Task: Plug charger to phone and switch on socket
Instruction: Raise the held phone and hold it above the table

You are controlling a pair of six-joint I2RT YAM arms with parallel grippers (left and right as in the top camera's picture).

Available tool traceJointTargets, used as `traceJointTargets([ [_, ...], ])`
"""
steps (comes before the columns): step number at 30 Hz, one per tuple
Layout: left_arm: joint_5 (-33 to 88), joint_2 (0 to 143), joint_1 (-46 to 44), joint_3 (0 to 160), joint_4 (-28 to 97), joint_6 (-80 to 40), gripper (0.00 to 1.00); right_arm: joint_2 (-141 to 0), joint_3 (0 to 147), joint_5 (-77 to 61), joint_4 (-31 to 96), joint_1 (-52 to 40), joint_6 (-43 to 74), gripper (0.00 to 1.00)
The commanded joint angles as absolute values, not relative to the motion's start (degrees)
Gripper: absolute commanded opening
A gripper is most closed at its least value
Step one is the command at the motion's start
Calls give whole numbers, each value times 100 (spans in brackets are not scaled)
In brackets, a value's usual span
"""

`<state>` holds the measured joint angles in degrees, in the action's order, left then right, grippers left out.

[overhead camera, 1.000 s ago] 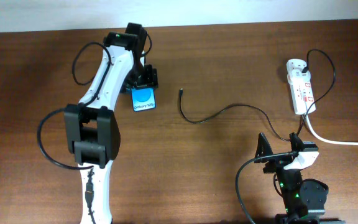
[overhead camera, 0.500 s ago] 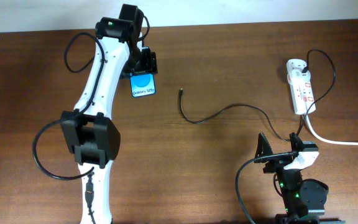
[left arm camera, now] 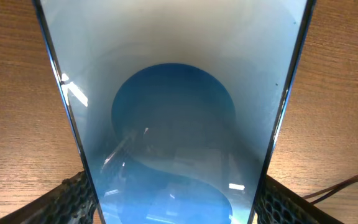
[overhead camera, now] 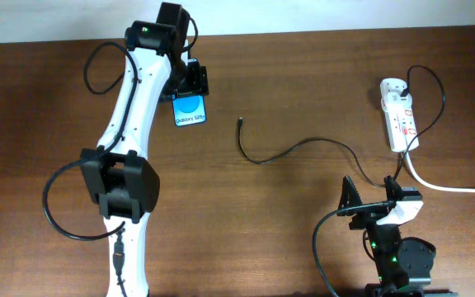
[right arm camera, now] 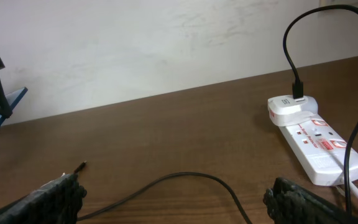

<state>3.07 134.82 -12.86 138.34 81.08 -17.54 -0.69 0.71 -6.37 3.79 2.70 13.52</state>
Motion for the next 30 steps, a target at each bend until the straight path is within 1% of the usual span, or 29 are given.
traceJointTargets([
  [1, 368, 13520, -1297, 14005, 8132, -1684, 73, -25, 32, -707, 373, 303, 1400, 98],
  [30, 368, 13517, -1297, 14005, 8195, -1684, 72, -25, 32, -709, 373, 303, 1402, 98],
])
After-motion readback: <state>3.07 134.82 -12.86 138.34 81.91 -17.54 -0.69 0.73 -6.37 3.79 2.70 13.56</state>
